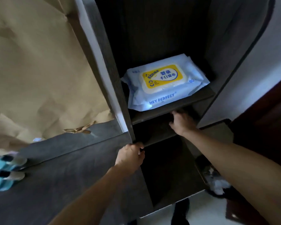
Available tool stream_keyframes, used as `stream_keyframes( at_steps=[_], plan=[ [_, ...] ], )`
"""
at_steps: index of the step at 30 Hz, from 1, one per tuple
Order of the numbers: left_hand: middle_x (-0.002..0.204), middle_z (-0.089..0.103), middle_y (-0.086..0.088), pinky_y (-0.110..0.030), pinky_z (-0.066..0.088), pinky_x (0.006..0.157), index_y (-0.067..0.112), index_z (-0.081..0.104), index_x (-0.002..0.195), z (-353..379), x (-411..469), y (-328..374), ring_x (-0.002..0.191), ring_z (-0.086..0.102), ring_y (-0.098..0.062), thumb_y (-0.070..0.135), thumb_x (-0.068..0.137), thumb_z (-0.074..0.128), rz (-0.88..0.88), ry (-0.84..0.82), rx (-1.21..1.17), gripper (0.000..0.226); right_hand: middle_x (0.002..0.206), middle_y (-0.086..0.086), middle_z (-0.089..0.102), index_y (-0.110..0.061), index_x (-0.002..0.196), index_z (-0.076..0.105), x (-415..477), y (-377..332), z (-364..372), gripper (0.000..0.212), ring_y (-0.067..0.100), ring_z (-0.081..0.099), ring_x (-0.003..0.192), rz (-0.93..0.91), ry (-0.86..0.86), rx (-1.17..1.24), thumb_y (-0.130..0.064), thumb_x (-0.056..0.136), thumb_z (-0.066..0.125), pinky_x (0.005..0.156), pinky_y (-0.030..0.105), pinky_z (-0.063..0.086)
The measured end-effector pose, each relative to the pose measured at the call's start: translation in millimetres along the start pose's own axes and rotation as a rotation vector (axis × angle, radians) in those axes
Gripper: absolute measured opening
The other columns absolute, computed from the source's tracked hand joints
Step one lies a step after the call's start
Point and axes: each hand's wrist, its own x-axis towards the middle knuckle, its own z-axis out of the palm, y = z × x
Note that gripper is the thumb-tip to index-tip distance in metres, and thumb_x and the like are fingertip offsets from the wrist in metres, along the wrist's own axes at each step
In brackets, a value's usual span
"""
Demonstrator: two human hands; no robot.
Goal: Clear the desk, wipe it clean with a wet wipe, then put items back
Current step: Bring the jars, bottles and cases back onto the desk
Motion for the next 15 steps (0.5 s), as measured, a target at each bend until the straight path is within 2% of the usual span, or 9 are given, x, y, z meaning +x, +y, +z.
stream_keyframes(
  at_steps=[3, 5, 7, 10, 13, 15],
  plan=[
    [0.096, 0.071, 0.007, -0.030, 0.050, 0.080, 0.026, 0.062, 0.111, 5.1, -3.5, 11.4, 0.092, 0.066, -0.019, 0.030, 0.090, 0.053, -0.112, 0.058, -0.029, 0.024, 0.123, 0.013, 0.055, -0.013, 0.121, 0.052, 36.6, 6.9, 5.1, 0.036, 0.033, 0.055, 0.108, -0.004, -0.131, -0.044, -0.031, 0.090, 0.057, 0.079, 0.035, 0.046],
    [0.097, 0.072, 0.005, -0.029, 0.048, 0.077, 0.025, 0.063, 0.110, 8.4, -7.5, 18.4, 0.093, 0.065, -0.022, 0.030, 0.089, 0.054, -0.182, 0.115, -0.036, 0.023, 0.116, 0.012, 0.058, -0.014, 0.113, 0.054, 49.3, 11.1, 12.0, 0.026, 0.031, 0.058, 0.099, 0.000, -0.167, -0.013, -0.030, 0.092, 0.054, 0.072, 0.031, 0.043],
    [0.095, 0.071, 0.005, -0.030, 0.048, 0.074, 0.024, 0.063, 0.109, 11.3, -13.3, 24.9, 0.092, 0.065, -0.023, 0.029, 0.088, 0.055, -0.222, 0.163, -0.051, 0.023, 0.111, 0.012, 0.058, -0.015, 0.103, 0.053, 52.7, 16.4, 18.5, 0.014, 0.029, 0.056, 0.091, 0.001, -0.161, 0.070, -0.025, 0.093, 0.050, 0.071, 0.034, 0.045],
    [0.092, 0.070, 0.005, -0.032, 0.050, 0.071, 0.022, 0.063, 0.105, 11.0, -22.0, 33.2, 0.088, 0.065, -0.023, 0.028, 0.086, 0.056, -0.226, 0.222, -0.058, 0.021, 0.107, 0.014, 0.061, -0.014, 0.096, 0.056, 49.4, 22.3, 20.3, 0.015, 0.034, 0.058, 0.095, -0.081, -0.104, 0.080, -0.020, 0.093, 0.043, 0.078, 0.036, 0.047],
    [0.086, 0.070, 0.004, -0.032, 0.050, 0.067, 0.021, 0.063, 0.099, 2.3, -28.3, 43.2, 0.082, 0.065, -0.024, 0.025, 0.084, 0.058, -0.179, 0.303, -0.057, 0.017, 0.101, 0.012, 0.066, -0.018, 0.102, 0.058, 32.1, 21.8, 14.8, 0.017, 0.033, 0.062, 0.093, -0.206, -0.103, -0.005, -0.023, 0.090, 0.047, 0.072, 0.033, 0.047],
    [0.081, 0.069, 0.003, -0.029, 0.049, 0.062, 0.019, 0.065, 0.096, -9.7, -32.4, 56.4, 0.075, 0.066, -0.022, 0.023, 0.082, 0.061, -0.102, 0.402, -0.069, 0.015, 0.100, 0.009, 0.065, -0.021, 0.105, 0.057, 11.8, 22.7, 13.8, 0.019, 0.032, 0.063, 0.092, -0.223, -0.107, -0.011, -0.026, 0.088, 0.051, 0.072, 0.033, 0.049]
  ],
)
